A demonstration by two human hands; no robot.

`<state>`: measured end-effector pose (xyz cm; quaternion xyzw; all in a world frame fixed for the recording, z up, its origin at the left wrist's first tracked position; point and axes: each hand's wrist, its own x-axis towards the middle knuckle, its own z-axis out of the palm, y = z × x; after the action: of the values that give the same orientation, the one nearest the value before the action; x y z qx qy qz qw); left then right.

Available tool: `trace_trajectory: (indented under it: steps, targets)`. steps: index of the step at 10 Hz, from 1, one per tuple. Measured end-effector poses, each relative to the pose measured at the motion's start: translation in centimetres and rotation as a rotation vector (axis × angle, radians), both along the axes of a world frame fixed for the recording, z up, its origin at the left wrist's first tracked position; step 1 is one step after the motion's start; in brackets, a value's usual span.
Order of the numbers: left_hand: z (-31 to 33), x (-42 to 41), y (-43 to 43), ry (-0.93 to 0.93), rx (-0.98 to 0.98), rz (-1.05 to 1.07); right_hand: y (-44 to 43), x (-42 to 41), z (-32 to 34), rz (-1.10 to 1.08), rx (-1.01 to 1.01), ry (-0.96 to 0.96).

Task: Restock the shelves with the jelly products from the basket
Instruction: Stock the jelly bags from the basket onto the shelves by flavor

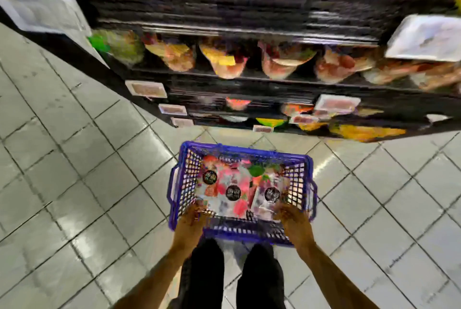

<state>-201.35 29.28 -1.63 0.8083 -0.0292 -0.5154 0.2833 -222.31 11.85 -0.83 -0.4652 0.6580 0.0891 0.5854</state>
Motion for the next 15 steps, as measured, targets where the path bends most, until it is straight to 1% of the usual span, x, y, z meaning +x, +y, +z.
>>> trace_trajectory:
  steps: [1, 2, 3, 4, 5, 6, 7, 8, 9, 10, 11, 12, 13, 14, 15]
  targets:
    - [-6.5, 1.3, 0.2, 0.033, 0.042, -0.012, 0.6, 0.5, -6.8, 0.008, 0.015, 0.042]
    - [-14.4, 1.7, 0.4, -0.099, 0.192, -0.176, 1.6, 1.3, -13.9, 0.012, 0.035, 0.075]
    - [-18.9, 2.5, 0.5, -0.163, 0.193, -0.234, 2.4, 2.4, -19.9, 0.219, 0.012, 0.171]
    - [-22.8, 2.6, 0.4, -0.166, 0.143, -0.214, 3.2, 2.7, -25.1, 0.303, -0.095, 0.346]
    - [-26.0, 2.0, 0.3, -0.162, 0.085, -0.094, 3.7, 2.6, -29.1, 0.237, -0.093, 0.612]
    - [-28.0, 1.3, 0.1, -0.004, 0.088, -0.042, 4.1, 1.8, -31.9, 0.168, -0.078, 0.76]
    - [-29.5, -0.9, -0.2, 0.031, 0.104, -0.125, 4.0, 1.1, -33.0, 0.152, -0.178, 0.762]
    - [-29.8, -2.9, -1.0, -0.011, 0.099, -0.145, 3.4, 0.7, -32.8, -0.045, -0.146, 0.66]
    - [-29.2, -4.1, -2.3, 0.135, 0.048, -0.075, 3.3, 0.5, -32.2, -0.25, 0.048, 0.314]
    - [-28.6, -5.2, -2.5, 0.275, 0.022, -0.31, 4.1, 0.9, -30.5, -0.405, 0.091, 0.191]
    - [-28.0, -6.7, -2.3, 0.293, 0.023, -0.528, 4.2, 0.8, -27.9, -0.583, 0.14, 0.078]
    - [-28.0, -6.9, -1.9, 0.194, 0.04, -0.752, 4.3, 0.1, -25.0, -0.635, 0.261, -0.038]
    - [-27.9, -6.6, -2.4, 0.038, 0.026, -0.688, 4.4, -0.2, -23.3, -0.578, 0.256, -0.08]
    - [-28.4, -5.6, -3.2, -0.001, 0.016, -0.267, 4.1, -0.4, -23.2, -0.568, 0.258, -0.081]
    - [-28.8, -5.0, -4.3, 0.21, -0.019, 0.028, 3.7, -0.8, -23.5, -0.533, 0.272, -0.059]
